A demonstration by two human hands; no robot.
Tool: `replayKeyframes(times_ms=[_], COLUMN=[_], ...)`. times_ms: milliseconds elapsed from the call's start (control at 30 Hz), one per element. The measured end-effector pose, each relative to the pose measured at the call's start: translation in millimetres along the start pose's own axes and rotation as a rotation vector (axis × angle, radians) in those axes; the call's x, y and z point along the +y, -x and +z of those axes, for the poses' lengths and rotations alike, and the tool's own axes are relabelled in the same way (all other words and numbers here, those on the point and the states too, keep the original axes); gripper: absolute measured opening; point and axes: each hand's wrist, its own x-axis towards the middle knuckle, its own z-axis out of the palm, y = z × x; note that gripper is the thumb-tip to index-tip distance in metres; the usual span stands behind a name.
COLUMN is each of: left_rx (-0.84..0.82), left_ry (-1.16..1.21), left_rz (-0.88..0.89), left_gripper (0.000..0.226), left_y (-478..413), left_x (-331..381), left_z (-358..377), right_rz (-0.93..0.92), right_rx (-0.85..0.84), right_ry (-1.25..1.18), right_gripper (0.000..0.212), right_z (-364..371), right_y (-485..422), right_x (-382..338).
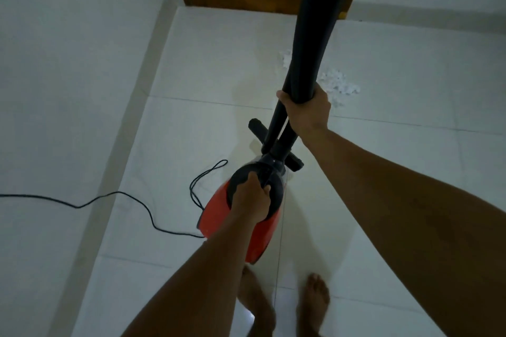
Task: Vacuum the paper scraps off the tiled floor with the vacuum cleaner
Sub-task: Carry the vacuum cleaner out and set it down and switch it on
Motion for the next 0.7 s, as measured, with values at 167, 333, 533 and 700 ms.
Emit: replayKeyframes(times_ms=[167, 333, 533, 700], left_rx=[0.002, -0.007, -0.012, -0.004], left_ry=[-0.017, 0.041, 0.096, 0.134], left_rz=[-0.061, -0.115, -0.139, -0.11], left_gripper=[0.057, 0.062, 0.057, 0.057], left_y=[41, 62, 49, 27], left_x=[-21, -45, -77, -107], left_z=[49, 105, 166, 206], right_rz=[-0.002, -0.028, 0.001, -0.006], right_rx=[-0.054, -0.105, -0.11, -0.102], right_ry=[-0.002, 0.014, 0.015, 0.037], right_gripper=[0.03, 0.029, 0.026, 0.028], right_z=[-21, -27, -14, -4], right_y=[49, 85, 102, 106], right_x=[38, 84, 146, 190])
